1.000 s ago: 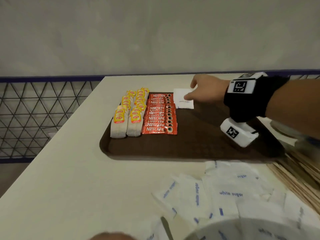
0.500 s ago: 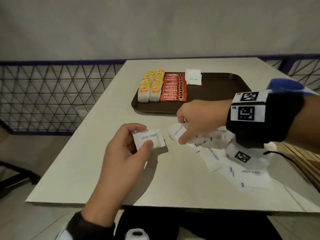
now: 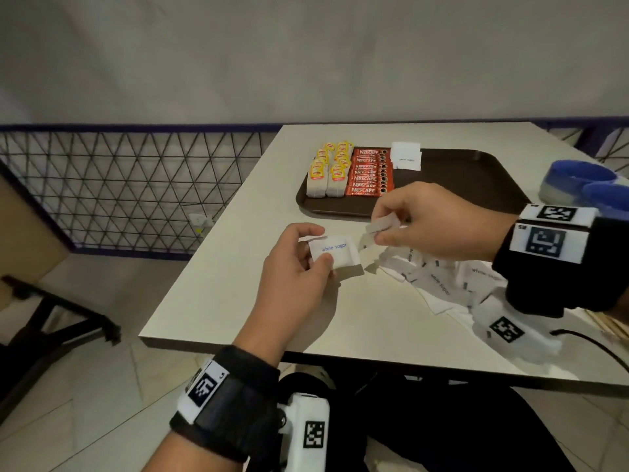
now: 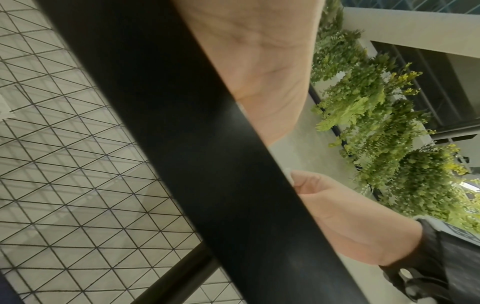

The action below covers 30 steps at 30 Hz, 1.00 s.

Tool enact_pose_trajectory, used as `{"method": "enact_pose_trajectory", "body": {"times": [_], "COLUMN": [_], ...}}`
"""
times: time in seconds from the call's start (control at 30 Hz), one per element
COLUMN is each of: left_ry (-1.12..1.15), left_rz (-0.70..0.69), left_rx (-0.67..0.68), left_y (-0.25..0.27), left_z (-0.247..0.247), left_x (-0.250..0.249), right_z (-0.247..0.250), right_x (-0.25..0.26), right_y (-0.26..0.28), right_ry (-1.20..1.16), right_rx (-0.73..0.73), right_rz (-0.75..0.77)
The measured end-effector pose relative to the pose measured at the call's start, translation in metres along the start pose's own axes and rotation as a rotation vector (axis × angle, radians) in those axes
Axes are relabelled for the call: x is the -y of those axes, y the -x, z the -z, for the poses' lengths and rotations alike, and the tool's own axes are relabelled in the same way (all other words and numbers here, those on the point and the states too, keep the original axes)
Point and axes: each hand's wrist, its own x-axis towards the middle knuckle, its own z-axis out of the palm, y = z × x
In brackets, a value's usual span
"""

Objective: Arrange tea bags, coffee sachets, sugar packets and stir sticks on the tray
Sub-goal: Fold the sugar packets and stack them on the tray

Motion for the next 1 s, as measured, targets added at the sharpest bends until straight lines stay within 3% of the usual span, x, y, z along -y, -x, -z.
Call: {"method": "enact_pose_trajectory", "body": {"times": [0.07, 0.2, 0.4, 0.6, 1.0], "left_ry": [0.054, 0.134, 0.355, 0.176, 0.159], "left_rz": [0.019, 0.036, 0.133, 0.035, 0.028], "left_rx": [0.022, 0.109, 0.171, 0.171, 0.116], "left_y": [0.001, 0.005, 0.006, 0.007, 0.005], "left_z": [0.001, 0.003, 0.007, 0.008, 0.007], "left_x": [-0.003, -0.008, -0.005, -0.011, -0.007], "right_z": [0.001, -0.005, -0.022, -0.031, -0.021], "right_x": [0.003, 0.009, 0.015, 0.02, 0.018], "right_y": [0.005, 0.01, 0.006, 0.006, 0.004], "right_ry": [-0.073, -0.223, -0.107, -0.1, -0.261], "right_rx": [-0.021, 0.07, 0.028, 0.013, 0.09], "right_rz": [0.003, 0.001, -0.035, -0.048, -0.028]}}
